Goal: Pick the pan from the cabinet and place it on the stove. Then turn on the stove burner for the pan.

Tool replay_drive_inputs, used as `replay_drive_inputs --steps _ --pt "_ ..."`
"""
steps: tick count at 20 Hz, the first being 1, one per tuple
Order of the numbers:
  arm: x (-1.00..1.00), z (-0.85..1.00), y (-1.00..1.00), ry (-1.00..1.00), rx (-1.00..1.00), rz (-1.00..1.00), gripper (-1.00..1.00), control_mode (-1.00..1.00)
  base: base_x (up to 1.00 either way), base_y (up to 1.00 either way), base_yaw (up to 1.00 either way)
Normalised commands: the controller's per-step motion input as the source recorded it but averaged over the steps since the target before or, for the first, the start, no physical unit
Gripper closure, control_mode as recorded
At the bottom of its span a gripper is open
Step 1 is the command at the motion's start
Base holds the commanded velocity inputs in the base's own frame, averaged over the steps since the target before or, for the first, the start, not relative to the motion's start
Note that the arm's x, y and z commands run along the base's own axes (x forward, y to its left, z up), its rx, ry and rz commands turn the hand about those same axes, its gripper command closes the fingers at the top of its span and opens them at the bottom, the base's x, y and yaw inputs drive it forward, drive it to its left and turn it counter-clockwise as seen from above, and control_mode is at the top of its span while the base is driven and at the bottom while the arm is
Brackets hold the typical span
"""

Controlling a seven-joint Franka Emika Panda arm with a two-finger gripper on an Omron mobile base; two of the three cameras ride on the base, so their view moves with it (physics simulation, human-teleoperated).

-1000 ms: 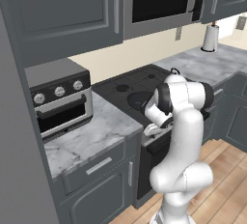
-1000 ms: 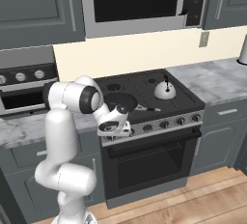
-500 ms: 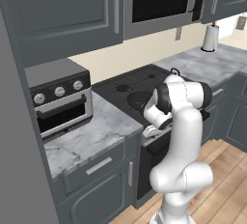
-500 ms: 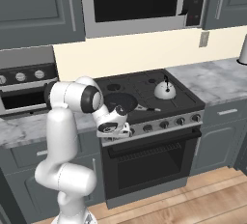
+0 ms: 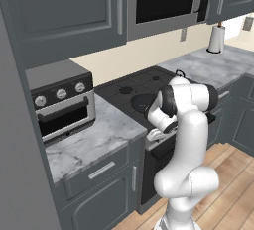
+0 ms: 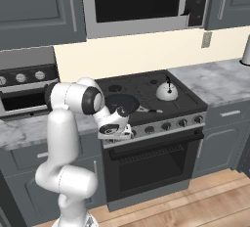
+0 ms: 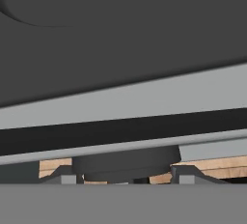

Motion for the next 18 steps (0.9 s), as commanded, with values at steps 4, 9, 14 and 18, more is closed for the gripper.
replay_drive_inputs --steps 4,9,14,18 --pt "0.00 0.00 0.00 0.00 0.00 0.00 1.00 -1.00 0.00 0.00 0.00" --pt "0.00 0.00 0.00 0.00 0.00 0.00 1.00 -1.00 0.00 0.00 0.00" --pt "0.00 0.00 0.03 -0.02 0.00 0.00 1.00 -1.00 0.00 0.00 0.00" --pt "0.00 0.00 0.08 -0.03 0.00 0.00 1.00 -1.00 0.00 0.00 0.00"
